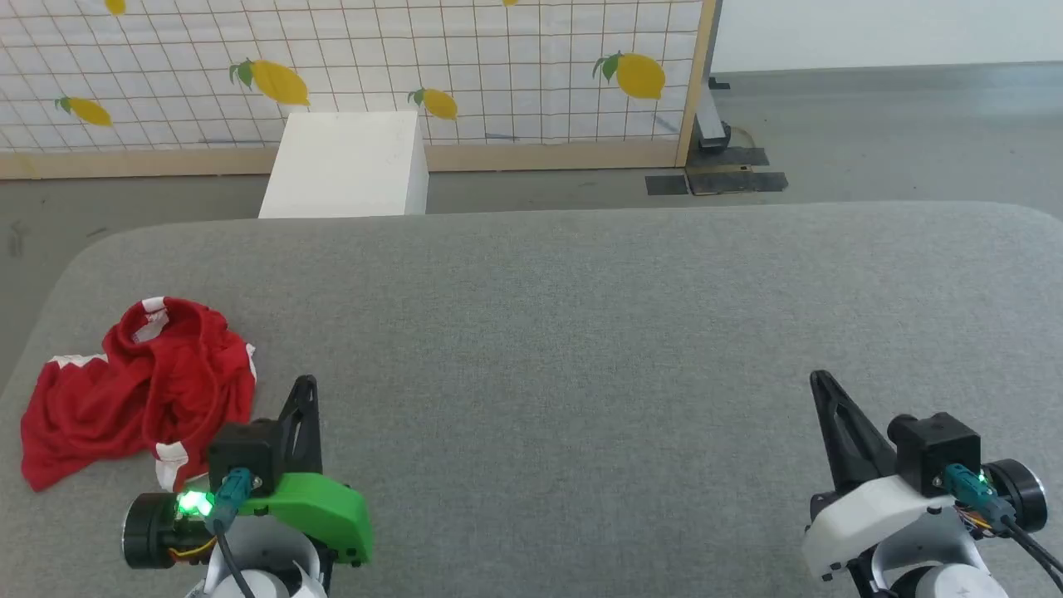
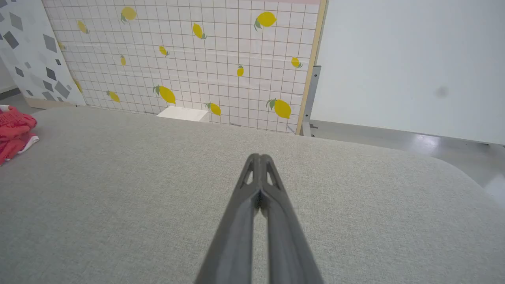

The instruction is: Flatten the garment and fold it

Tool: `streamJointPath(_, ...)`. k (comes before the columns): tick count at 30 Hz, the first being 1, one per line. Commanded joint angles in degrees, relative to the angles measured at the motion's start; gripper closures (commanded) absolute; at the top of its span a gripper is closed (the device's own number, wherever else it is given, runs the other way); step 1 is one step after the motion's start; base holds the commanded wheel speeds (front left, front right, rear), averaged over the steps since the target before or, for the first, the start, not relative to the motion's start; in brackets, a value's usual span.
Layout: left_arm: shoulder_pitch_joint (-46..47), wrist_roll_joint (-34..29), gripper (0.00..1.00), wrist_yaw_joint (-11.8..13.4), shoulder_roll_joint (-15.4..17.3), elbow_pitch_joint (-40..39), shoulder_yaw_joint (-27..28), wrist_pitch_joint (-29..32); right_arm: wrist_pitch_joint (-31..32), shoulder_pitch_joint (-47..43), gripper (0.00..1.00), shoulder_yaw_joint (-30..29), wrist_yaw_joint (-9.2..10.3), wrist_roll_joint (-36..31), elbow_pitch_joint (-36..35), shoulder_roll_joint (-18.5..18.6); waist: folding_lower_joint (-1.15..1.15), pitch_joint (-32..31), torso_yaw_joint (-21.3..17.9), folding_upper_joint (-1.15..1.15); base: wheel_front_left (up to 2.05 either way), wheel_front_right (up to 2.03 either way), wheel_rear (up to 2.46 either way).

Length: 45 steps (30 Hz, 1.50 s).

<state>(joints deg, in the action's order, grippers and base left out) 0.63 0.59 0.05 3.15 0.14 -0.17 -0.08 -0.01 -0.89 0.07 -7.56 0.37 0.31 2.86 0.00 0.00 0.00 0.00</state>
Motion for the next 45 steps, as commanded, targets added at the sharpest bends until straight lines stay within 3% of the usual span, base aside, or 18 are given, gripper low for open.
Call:
streamJointPath(1,-0.6,-0.6,1.00,0.0,-0.3,-0.1,0.2,0.1,0.0,0.9,1.00,-0.1,0.08,-0.4,-0.3,0.0,0.00,0.0,0.0,0.00,0.00,0.00,0.00)
streamJointPath(8,-0.6,-0.6,1.00,0.0,-0.3,-0.1,0.2,0.1,0.0,0.9,1.00,-0.1,0.08,-0.4,-0.3,0.0,0.00,0.0,0.0,0.00,0.00,0.00,0.00)
streamJointPath(9,0.0,0.1,0.00,0.0,0.0,0.0,0.0,0.0,0.0,0.0,0.00,0.0,0.00,0.1,0.0,0.0,0.00,0.0,0.0,0.00,0.00,0.00,0.00)
streamJointPath(32,-0.6,2.7,0.00,0.1,0.0,1.4,-1.0,-2.3,-2.4,-0.8,0.00,-0.8,0.01,3.8,2.3,0.0,0.00,-0.1,0.4,0.00,0.00,0.00,0.00)
streamJointPath(45,-1.3,4.6,0.00,0.3,-0.1,2.2,-0.7,-4.1,-4.1,-1.2,0.00,-0.7,0.02,5.9,3.9,0.0,0.00,-0.4,4.2,0.00,0.00,0.00,0.00)
